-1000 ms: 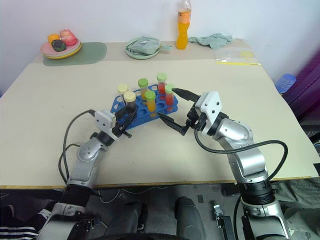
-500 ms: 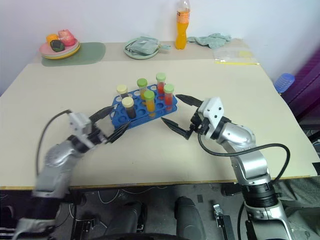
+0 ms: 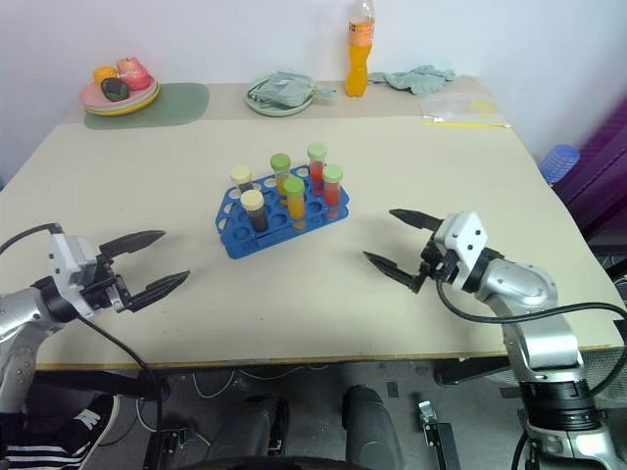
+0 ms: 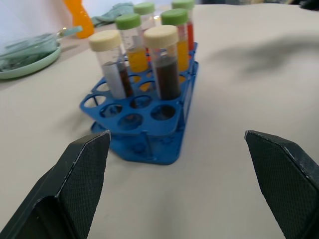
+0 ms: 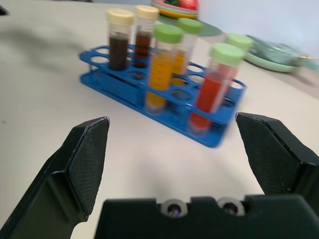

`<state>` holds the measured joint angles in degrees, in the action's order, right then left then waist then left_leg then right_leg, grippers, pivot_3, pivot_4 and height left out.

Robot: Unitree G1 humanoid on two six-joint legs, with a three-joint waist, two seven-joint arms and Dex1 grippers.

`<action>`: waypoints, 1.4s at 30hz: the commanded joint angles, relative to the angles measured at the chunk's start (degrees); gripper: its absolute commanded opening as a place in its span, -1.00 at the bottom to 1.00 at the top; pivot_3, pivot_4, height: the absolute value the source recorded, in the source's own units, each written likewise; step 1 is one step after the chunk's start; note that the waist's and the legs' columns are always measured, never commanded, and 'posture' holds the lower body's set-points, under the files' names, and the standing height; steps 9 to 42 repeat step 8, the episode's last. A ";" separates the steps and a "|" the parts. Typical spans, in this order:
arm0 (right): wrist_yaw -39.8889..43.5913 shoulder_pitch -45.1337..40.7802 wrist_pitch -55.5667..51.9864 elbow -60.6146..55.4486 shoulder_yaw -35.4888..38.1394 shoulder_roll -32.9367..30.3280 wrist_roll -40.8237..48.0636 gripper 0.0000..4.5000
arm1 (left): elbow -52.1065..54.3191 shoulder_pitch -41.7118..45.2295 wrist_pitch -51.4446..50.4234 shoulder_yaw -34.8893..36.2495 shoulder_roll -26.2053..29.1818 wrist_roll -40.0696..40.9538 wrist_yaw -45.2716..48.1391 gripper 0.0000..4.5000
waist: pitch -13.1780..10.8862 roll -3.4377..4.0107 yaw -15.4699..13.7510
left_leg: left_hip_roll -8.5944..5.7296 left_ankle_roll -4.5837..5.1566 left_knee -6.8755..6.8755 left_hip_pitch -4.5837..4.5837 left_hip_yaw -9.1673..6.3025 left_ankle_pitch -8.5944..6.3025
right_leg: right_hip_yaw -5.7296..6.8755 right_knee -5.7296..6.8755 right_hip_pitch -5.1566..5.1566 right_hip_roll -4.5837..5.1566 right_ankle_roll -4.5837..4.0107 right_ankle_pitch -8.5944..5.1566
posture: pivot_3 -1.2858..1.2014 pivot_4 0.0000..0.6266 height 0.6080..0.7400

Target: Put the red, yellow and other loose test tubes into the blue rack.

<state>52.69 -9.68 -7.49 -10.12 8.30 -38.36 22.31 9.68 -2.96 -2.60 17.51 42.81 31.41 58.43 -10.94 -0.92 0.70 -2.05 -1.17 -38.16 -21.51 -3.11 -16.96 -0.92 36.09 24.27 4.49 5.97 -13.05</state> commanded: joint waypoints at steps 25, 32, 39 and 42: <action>-2.86 -1.90 -5.11 -6.19 2.15 -1.94 1.40 1.00 | -1.34 4.22 1.52 -2.97 -1.90 -2.38 1.31 0.98 | -0.01 0.01 0.03 | 0.01 0.00 0.01 -0.01 0.02 0.00 | -0.01 0.00 0.02 -0.01 0.00 0.00 | 0.03 -0.52 1.00; -2.86 -1.90 -5.11 -6.19 2.15 -1.94 1.40 1.00 | -1.34 4.22 1.52 -2.97 -1.90 -2.38 1.31 0.98 | -0.01 0.01 0.03 | 0.01 0.00 0.01 -0.01 0.02 0.00 | -0.01 0.00 0.02 -0.01 0.00 0.00 | 0.03 -0.52 1.00; -2.86 -1.90 -5.11 -6.19 2.15 -1.94 1.40 1.00 | -1.34 4.22 1.52 -2.97 -1.90 -2.38 1.31 0.98 | -0.01 0.01 0.03 | 0.01 0.00 0.01 -0.01 0.02 0.00 | -0.01 0.00 0.02 -0.01 0.00 0.00 | 0.03 -0.52 1.00; -2.86 -1.90 -5.11 -6.19 2.15 -1.94 1.40 1.00 | -1.34 4.22 1.52 -2.97 -1.90 -2.38 1.31 0.98 | -0.01 0.01 0.03 | 0.01 0.00 0.01 -0.01 0.02 0.00 | -0.01 0.00 0.02 -0.01 0.00 0.00 | 0.03 -0.52 1.00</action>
